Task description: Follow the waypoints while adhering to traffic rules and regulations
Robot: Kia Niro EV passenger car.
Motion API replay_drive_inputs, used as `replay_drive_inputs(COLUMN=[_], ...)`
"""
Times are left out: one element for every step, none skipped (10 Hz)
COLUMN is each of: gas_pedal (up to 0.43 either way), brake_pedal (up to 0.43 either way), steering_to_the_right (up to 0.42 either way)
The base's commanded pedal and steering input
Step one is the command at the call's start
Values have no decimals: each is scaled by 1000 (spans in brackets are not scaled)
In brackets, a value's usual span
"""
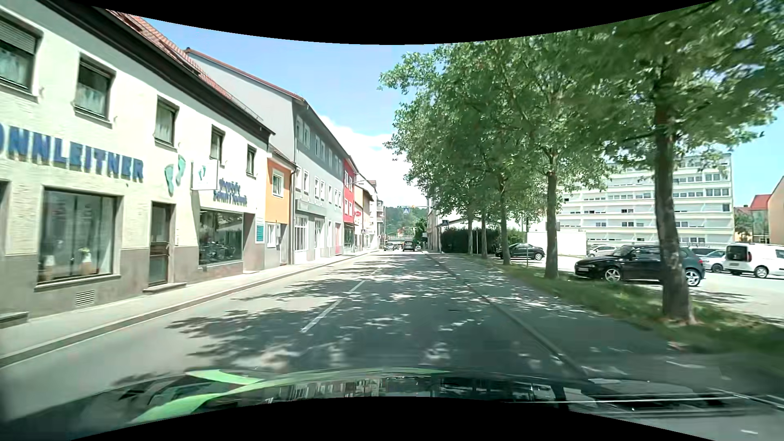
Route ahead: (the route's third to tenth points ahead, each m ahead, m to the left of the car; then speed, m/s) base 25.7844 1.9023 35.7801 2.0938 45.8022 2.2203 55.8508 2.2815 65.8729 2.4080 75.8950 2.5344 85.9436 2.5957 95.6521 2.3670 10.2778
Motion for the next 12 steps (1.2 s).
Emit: replay_drive_inputs(gas_pedal=[98,98,98,98,87,79,79,98,118,130,138,150], brake_pedal=[0,0,0,0,0,0,0,0,0,0,0,0], steering_to_the_right=[-2,-2,-2,-2,-2,-2,-2,-3,-4,-4,-4,-4])
